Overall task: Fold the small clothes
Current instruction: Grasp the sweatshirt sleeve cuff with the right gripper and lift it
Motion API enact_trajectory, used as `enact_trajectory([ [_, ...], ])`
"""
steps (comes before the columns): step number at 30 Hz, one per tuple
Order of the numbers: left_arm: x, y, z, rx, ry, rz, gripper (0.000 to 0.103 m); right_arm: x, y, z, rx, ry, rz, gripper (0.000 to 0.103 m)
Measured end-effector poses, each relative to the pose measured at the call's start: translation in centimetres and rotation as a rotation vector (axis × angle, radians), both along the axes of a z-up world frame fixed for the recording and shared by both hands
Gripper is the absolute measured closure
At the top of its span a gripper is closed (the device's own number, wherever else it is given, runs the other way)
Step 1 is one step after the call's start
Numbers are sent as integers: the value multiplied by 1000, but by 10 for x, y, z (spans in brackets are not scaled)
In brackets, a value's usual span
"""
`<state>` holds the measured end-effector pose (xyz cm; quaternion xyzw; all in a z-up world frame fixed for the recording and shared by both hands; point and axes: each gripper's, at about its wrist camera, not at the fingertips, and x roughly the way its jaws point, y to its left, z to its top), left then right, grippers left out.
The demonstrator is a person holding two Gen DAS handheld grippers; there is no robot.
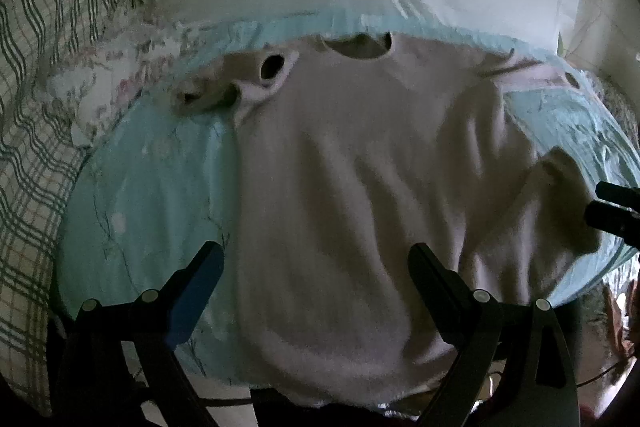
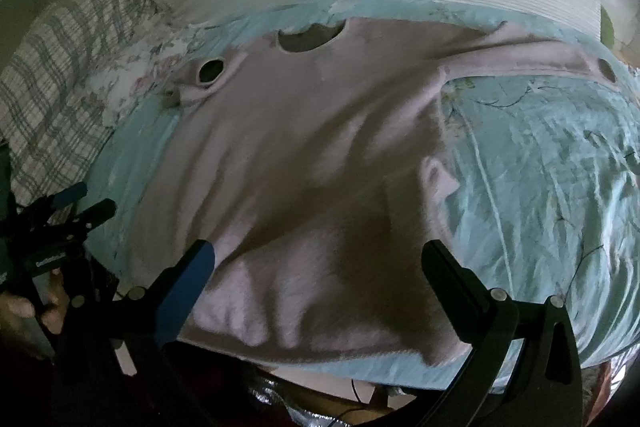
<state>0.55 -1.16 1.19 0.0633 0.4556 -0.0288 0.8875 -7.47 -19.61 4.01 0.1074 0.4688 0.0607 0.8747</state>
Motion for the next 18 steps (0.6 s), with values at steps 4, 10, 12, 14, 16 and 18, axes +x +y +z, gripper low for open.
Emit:
enact_trajectory([
  [4, 6, 3, 4, 8, -119, 36, 9, 15, -25, -3, -22, -28, -40, 0],
  [10, 39, -6, -13, 8, -41, -2, 9, 51, -98, -10, -8, -93, -161, 0],
  [12, 51, -8, -19, -7, -15, -6, 9, 65, -126, -13, -6, -94, -214, 1],
  [14, 60, -10, -22, 0, -16, 2, 8, 78, -160, -15, 1, -100, -269, 5],
  [16, 70, -12, -27, 7, -16, 15, 8, 92, -203, -17, 20, -101, -338, 12],
  [18, 80, -12, -33, 5, -3, 20, 8, 104, -238, -24, 49, -85, -407, 19],
])
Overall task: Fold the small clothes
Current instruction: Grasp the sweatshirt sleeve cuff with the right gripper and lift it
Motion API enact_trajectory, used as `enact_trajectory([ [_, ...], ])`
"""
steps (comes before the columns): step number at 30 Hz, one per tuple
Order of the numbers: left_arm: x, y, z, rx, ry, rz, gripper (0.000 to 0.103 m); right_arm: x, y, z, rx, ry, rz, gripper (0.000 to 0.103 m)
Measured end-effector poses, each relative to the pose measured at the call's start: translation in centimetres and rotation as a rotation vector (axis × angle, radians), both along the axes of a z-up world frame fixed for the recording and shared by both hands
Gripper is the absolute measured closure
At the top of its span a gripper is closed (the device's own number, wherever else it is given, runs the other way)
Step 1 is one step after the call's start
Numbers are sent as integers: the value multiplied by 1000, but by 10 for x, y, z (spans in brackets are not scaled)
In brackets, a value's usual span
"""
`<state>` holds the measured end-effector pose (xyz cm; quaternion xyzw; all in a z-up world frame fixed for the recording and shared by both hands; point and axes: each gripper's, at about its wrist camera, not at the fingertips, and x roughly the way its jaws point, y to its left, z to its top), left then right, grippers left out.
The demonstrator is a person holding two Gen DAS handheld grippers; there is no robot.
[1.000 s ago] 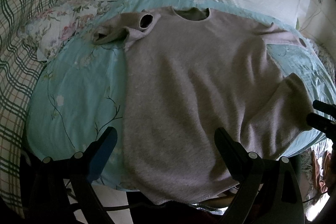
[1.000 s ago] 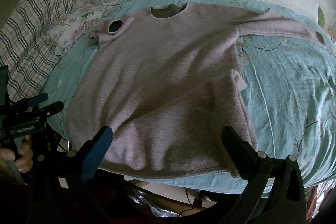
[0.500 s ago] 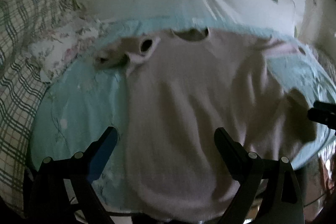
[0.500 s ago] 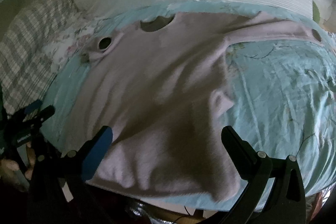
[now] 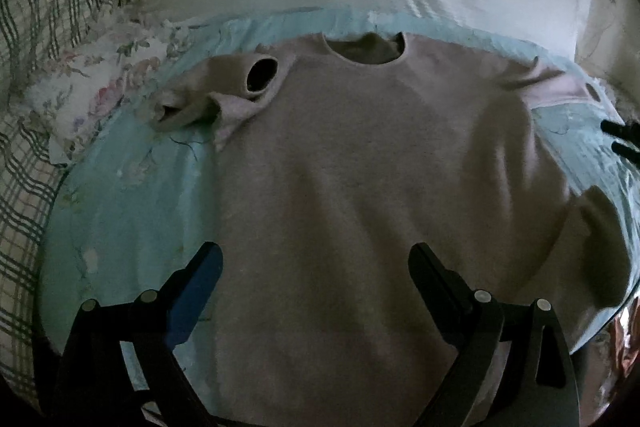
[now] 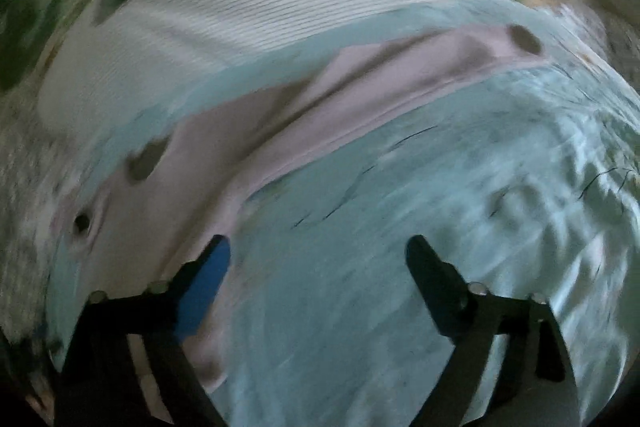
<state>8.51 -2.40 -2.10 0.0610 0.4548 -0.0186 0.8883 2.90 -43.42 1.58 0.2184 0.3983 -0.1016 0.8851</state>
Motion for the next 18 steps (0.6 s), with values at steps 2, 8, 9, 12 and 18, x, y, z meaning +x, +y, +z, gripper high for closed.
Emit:
enact_trajectory([
  [2, 11, -2, -7, 1, 19, -1, 8, 12, -38, -5, 18, -8, -71, 24],
  [8, 34, -13, -27, 7, 54, 11, 7, 35, -156, -18, 42, -49, -306, 44],
  [9, 38, -15, -31, 7, 61, 12, 7, 39, -175, -23, 51, -58, -351, 45],
  [12, 51, -21, -40, 2, 77, 12, 7, 44, -223, -34, 51, -69, -478, 49],
  [18, 70, -26, -49, -9, 92, 21, 7, 62, -277, -53, 73, -87, -592, 57],
])
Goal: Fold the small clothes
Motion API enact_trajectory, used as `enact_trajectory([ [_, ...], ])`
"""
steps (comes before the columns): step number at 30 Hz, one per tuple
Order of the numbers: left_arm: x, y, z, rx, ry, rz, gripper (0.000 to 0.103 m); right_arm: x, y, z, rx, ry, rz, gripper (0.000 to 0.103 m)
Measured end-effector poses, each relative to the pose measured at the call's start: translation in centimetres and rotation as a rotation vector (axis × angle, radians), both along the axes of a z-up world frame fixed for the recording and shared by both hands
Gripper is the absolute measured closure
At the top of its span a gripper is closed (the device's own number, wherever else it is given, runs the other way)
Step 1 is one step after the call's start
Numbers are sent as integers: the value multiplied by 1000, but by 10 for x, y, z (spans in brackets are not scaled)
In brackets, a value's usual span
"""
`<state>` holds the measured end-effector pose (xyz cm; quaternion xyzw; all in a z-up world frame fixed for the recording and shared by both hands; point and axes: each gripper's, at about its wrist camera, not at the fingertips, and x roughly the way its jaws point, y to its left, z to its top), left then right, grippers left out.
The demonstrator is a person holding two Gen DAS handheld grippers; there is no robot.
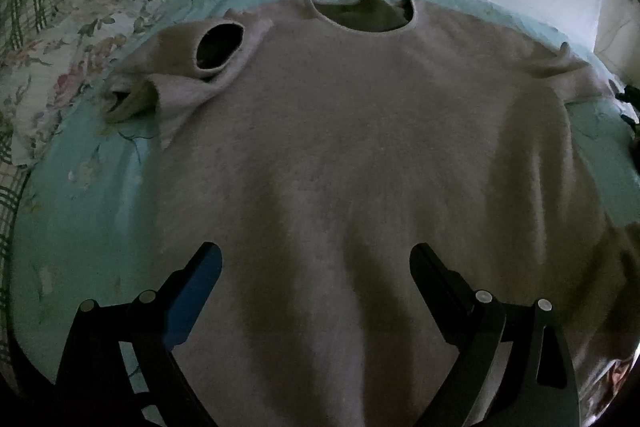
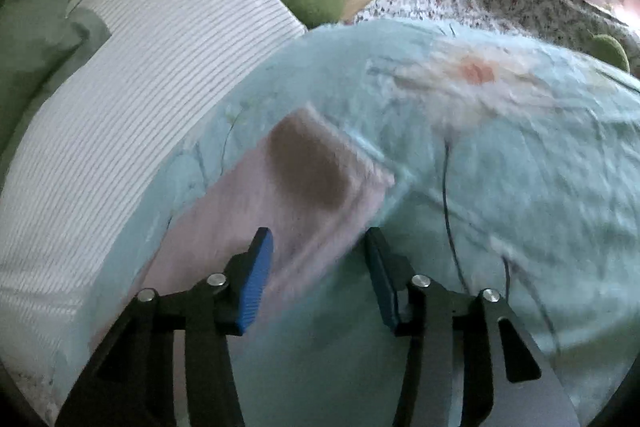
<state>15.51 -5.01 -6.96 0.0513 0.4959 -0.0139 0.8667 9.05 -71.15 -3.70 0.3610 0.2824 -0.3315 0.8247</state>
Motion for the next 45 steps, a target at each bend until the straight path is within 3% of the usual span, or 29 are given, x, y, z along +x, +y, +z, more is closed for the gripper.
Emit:
enact_trajectory([
  [2, 2, 0, -1, 4, 0, 0, 7, 16, -10, 0, 12, 5, 32, 86],
  [3, 4, -1, -1, 4, -2, 1, 7, 23, -14, 1, 18, 5, 49, 92],
  [8, 5, 0, 1, -16, -23, 0, 7, 32, 37, 32, -25, -57, 210, 94],
  [13, -2, 1, 6, -32, -41, -12, 7, 44, 131, 68, -3, -145, 450, 94],
  [17, -9, 5, 12, -52, -54, -7, 7, 57, 219, 76, 108, -222, 637, 94],
  [24, -22, 18, 24, -79, -90, -3, 7, 100, 389, 57, 349, -238, 935, 94],
  [31, -24, 39, 22, -126, -96, 19, 7, 134, 530, 28, 457, -183, 1117, 94],
  [40, -5, 60, 8, -196, -76, 5, 7, 164, 615, -38, 652, -87, 1213, 90],
  [42, 3, 64, 4, -212, -67, 11, 7, 165, 623, -46, 640, -39, 1210, 80],
  [44, 12, 67, 0, -229, -63, 15, 7, 161, 617, -48, 659, -43, 1196, 62],
  [45, 17, 68, -1, -240, -60, 16, 7, 157, 610, -44, 658, -62, 1190, 61],
])
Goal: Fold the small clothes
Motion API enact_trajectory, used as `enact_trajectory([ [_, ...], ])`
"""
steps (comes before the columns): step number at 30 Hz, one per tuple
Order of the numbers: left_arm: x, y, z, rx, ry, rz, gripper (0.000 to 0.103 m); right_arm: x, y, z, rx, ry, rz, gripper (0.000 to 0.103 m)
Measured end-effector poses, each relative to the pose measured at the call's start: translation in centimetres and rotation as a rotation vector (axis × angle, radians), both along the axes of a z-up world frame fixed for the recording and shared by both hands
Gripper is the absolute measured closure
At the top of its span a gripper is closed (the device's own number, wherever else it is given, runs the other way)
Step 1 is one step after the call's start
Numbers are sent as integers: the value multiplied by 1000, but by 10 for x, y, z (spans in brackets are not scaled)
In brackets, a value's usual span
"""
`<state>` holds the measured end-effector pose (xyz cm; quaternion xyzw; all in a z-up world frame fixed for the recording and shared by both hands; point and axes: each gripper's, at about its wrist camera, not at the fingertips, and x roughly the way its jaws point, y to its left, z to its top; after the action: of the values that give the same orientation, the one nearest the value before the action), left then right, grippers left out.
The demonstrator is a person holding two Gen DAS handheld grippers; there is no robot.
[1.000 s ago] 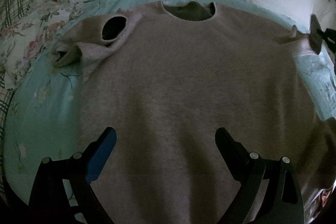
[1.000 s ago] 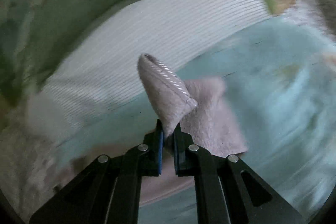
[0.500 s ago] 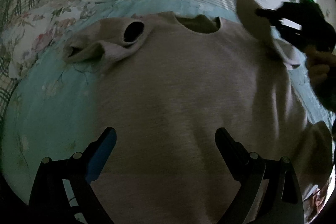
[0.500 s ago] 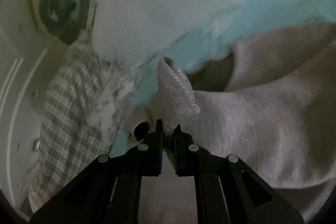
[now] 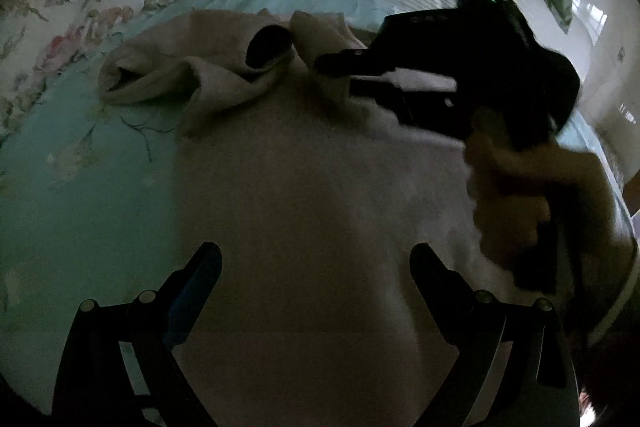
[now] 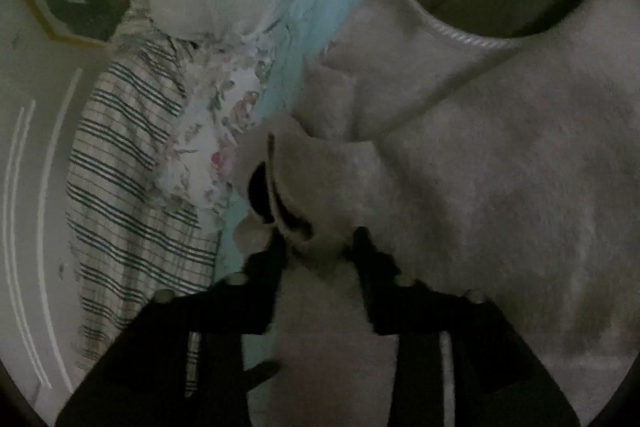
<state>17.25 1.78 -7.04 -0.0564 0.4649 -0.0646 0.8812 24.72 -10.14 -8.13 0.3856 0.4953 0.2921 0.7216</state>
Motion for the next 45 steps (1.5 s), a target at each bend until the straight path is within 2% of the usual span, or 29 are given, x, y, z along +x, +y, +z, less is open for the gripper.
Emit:
enact_trajectory([
  [6, 60, 2, -12, -127, 27, 13, 7, -44, -58, 44, -31, -105, -99, 57],
  [11, 116, -2, -17, -115, 38, 48, 7, -98, -120, 75, -78, -158, -243, 56],
  [13, 133, 0, -18, -114, 32, 70, 13, -119, -145, 84, -110, -167, -312, 53],
  [14, 136, 1, -19, -112, 23, 71, 25, -129, -158, 88, -133, -172, -347, 51],
  [15, 140, 1, -19, -102, 12, 68, 47, -138, -172, 92, -167, -175, -388, 51],
  [16, 144, 0, -20, -77, 4, 56, 62, -144, -184, 95, -199, -172, -424, 51],
  [17, 142, -2, -20, -62, 2, 46, 94, -149, -197, 98, -234, -168, -461, 51],
  [18, 144, -1, -20, -50, -2, 32, 100, -152, -212, 102, -274, -162, -490, 51],
  [22, 144, 15, -2, 65, -95, 58, 100, -144, -254, 108, -398, -123, -537, 51],
  [25, 141, 28, 5, 102, -118, 82, 101, -121, -270, 97, -455, -99, -532, 51],
  [29, 138, 39, 10, 109, -151, 118, 101, -82, -277, 66, -475, -42, -470, 51],
  [36, 142, 52, 1, 92, -133, 159, 100, -27, -251, 24, -549, 2, -334, 51],
  [37, 142, 52, 1, 95, -133, 161, 100, -25, -251, 20, -548, 5, -333, 55],
  [38, 140, 52, 1, 98, -135, 160, 100, -23, -251, 18, -545, -1, -330, 90],
  [39, 140, 51, 2, 100, -136, 159, 100, -22, -252, 18, -543, -3, -324, 95],
  [42, 138, 50, 5, 92, -130, 150, 100, -27, -261, 31, -553, -49, -373, 96],
  [45, 134, 42, 13, 99, -151, 130, 100, -27, -265, 27, -590, -15, -377, 95],
])
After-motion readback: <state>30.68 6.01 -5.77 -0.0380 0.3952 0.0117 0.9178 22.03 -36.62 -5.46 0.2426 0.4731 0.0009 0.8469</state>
